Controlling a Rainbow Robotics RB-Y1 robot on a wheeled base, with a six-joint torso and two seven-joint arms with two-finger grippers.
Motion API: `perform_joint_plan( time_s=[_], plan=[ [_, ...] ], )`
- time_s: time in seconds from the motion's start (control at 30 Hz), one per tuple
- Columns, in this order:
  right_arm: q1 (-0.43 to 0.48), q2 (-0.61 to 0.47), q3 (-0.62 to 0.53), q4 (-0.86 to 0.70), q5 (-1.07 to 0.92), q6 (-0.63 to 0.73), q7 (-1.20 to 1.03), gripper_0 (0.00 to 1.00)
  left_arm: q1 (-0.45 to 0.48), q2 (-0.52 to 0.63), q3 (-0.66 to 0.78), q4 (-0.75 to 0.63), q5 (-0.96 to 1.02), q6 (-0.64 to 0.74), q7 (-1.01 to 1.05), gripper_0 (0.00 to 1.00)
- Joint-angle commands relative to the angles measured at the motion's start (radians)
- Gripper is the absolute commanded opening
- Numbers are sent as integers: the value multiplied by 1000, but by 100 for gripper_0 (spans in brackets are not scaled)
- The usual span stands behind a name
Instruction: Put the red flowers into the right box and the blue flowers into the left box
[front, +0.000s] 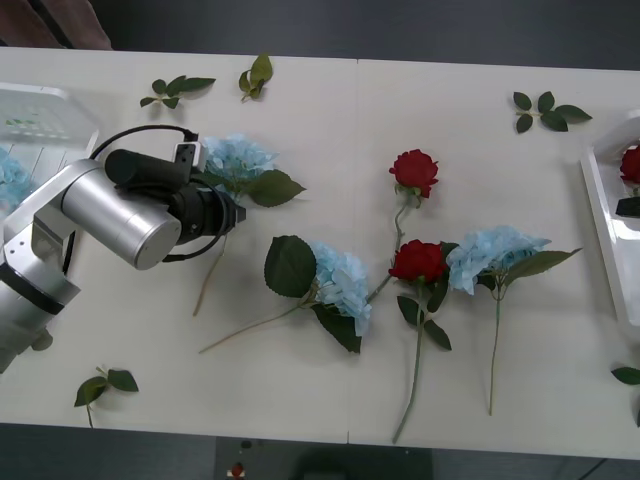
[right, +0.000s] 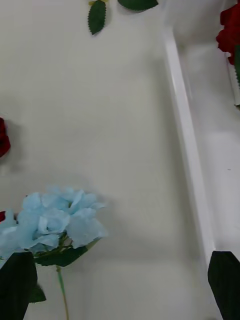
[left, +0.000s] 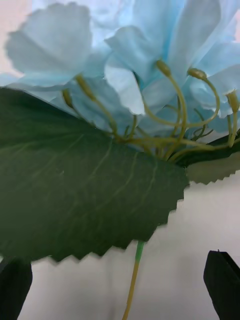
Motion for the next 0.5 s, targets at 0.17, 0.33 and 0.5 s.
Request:
perform_joint_plan(
  time_s=[0.17,0.33,0.5],
  plan=[
    [96,57,124,-257,94,0,-197,100,-115,-28,-58,111,-24,-55,-36,100],
    [133,68,205,-303,100,0,-265,100,-132,-33,-72,121,-42,-91,-39,100],
    [149,71,297,-310,131,0,-317,100,-141,-38,-86,131,-47,-100,-45,100]
  ],
)
